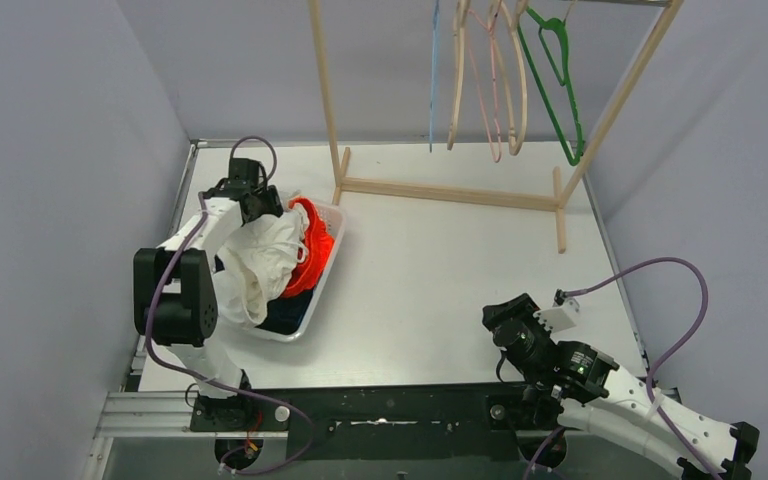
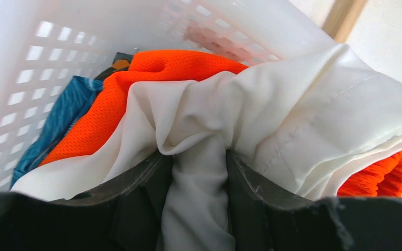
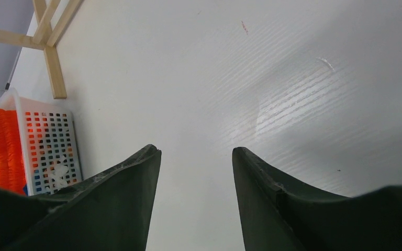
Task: Remove the shorts from the hanger
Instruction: Place the shorts in the basket, then reset both arms
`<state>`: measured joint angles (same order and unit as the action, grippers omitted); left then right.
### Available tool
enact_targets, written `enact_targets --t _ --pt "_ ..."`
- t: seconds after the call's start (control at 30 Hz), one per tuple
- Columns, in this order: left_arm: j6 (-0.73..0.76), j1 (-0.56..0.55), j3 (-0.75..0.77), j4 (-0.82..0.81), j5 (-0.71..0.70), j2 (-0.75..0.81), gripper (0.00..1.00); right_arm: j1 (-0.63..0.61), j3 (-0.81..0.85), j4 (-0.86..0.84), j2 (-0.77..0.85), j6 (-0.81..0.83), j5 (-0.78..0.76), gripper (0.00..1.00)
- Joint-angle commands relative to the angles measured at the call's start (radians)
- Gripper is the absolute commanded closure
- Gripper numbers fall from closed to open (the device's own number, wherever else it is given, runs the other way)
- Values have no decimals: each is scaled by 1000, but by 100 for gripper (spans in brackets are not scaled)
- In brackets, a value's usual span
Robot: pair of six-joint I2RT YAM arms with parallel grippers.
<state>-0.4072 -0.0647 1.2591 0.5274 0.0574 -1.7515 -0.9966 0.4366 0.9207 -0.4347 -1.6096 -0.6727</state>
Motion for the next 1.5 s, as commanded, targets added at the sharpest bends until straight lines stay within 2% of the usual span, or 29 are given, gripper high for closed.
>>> enact_targets --t 0.0,0.1,0.2,0.27,0.37,0.57,0.63,0.7,0.77,0.8,0.87,1.0,1.13,1.23,1.33,1.47 --pt "4 56 0 115 -138 37 57 -8 22 -27 -5 -7 -58 46" --pt "1 65 27 107 -134 122 50 -9 42 -63 -16 56 -92 46" --pt "-4 65 47 91 -135 218 39 -7 75 -142 -30 241 -118 42" --pt "-14 65 45 68 -142 289 11 -8 100 -166 -42 314 -144 39" --pt "-27 65 35 52 -159 408 9 -8 133 -223 -52 471 -180 35" --pt "-82 63 2 31 -219 614 9 -7 158 -429 -55 941 -250 30" --pt "-88 60 -12 40 -240 677 9 -5 186 -503 -63 1109 -241 23" --pt "-78 59 -29 45 -261 739 9 -2 212 -562 -94 1248 -235 12" --pt "-65 56 -46 51 -264 790 9 13 228 -569 -152 1250 -326 3" --pt "-54 56 -49 60 -263 804 9 44 238 -574 -175 1266 -316 2" --pt "-43 54 -44 87 -276 821 9 168 281 -574 -222 1306 -104 0" --pt "-36 54 -19 149 -323 816 9 550 338 -530 -327 1221 256 2" --pt "-63 54 -16 186 -301 832 9 826 298 -519 -338 1129 510 2" --pt "-83 54 -36 205 -265 855 9 925 317 -456 -256 1120 468 2" --pt "-123 54 -47 227 -223 852 9 928 468 -343 -176 1182 375 2" --pt "-133 54 -50 224 -182 844 9 928 546 -326 -88 1273 343 2"
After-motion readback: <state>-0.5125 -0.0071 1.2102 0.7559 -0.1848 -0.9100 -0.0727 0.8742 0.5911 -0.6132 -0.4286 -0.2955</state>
